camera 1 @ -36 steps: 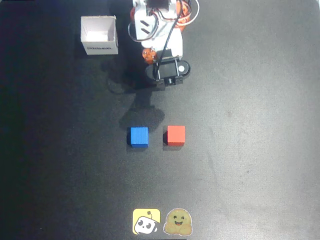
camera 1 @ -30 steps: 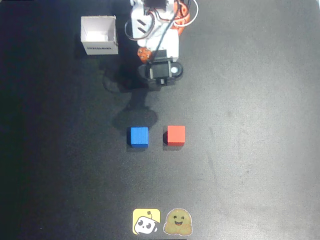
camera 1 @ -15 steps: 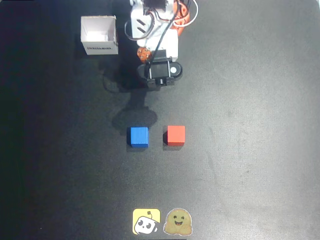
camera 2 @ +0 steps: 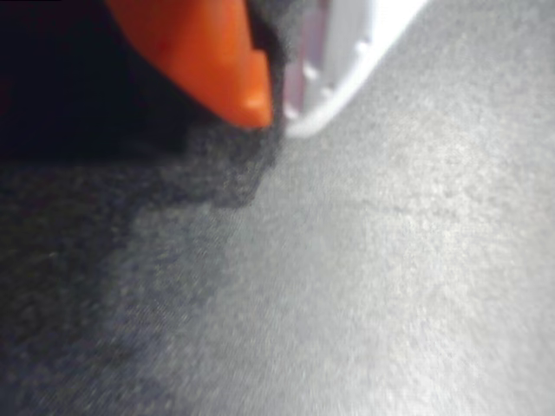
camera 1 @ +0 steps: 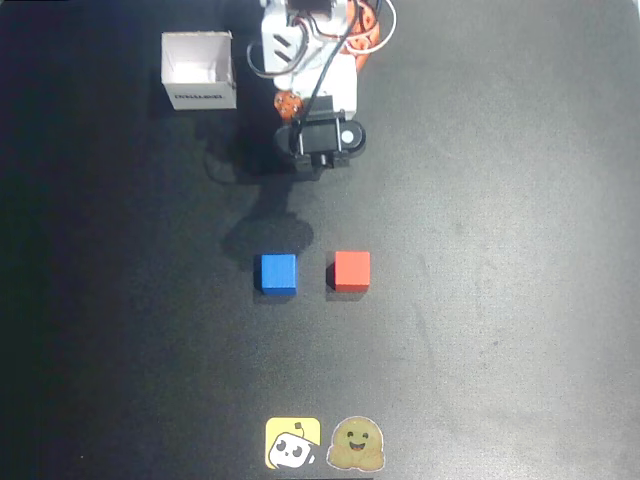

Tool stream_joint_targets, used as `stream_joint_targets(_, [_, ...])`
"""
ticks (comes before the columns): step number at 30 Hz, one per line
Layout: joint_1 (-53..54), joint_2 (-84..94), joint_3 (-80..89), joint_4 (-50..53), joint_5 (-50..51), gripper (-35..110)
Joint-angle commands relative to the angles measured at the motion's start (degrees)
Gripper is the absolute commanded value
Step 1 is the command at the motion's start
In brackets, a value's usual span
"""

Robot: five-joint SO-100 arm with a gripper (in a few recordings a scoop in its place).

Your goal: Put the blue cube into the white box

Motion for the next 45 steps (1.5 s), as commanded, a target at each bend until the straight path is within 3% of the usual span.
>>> stream_joint_targets(1, [-0.26,-1.49,-4.22,0.44,-0.09,0])
stream_joint_targets(12, [0.09,-25.75,-23.29,0.0,-0.18,0])
stream_joint_targets(24, [4.66,-48.78,-33.05,-11.69,-2.99,0])
stream_joint_targets(40, [7.65,-76.64,-52.38,-15.56,-4.92,0])
stream_joint_targets(45, [7.29,-78.93,-53.61,-16.0,-4.92,17])
